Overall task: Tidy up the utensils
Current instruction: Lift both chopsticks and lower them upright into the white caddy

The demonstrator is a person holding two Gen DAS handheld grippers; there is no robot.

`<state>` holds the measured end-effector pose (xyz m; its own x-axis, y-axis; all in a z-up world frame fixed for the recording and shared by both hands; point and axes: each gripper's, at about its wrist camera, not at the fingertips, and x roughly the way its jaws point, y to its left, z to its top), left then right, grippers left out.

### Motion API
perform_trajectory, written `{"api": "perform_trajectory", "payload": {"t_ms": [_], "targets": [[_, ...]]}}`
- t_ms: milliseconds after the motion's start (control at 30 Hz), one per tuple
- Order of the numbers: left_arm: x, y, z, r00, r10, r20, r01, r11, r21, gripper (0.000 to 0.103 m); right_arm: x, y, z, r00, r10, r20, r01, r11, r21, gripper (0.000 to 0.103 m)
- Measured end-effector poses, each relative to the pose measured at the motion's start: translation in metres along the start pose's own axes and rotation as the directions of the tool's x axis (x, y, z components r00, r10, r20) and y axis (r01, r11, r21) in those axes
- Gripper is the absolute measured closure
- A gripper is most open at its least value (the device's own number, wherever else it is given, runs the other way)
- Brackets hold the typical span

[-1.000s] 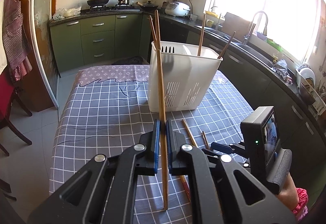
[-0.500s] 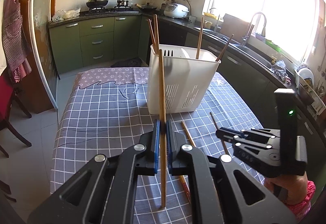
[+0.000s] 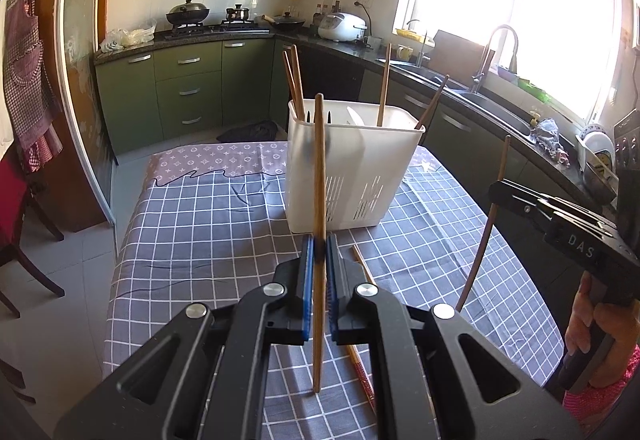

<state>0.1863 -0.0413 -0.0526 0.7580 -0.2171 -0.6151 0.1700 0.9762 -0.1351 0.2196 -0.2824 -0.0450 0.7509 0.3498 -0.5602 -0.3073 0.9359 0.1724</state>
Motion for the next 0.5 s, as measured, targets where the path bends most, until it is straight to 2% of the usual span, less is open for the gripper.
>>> {"api": "perform_trajectory", "payload": {"t_ms": [500], "targets": [[0.001,-0.006,0.014,1.000,-0.014,0.015,0.014,0.999,0.033,0.097,0.007,0.002,0.013,1.000,0.010,0.004,-0.010,1.000,-0.024,0.097]]}}
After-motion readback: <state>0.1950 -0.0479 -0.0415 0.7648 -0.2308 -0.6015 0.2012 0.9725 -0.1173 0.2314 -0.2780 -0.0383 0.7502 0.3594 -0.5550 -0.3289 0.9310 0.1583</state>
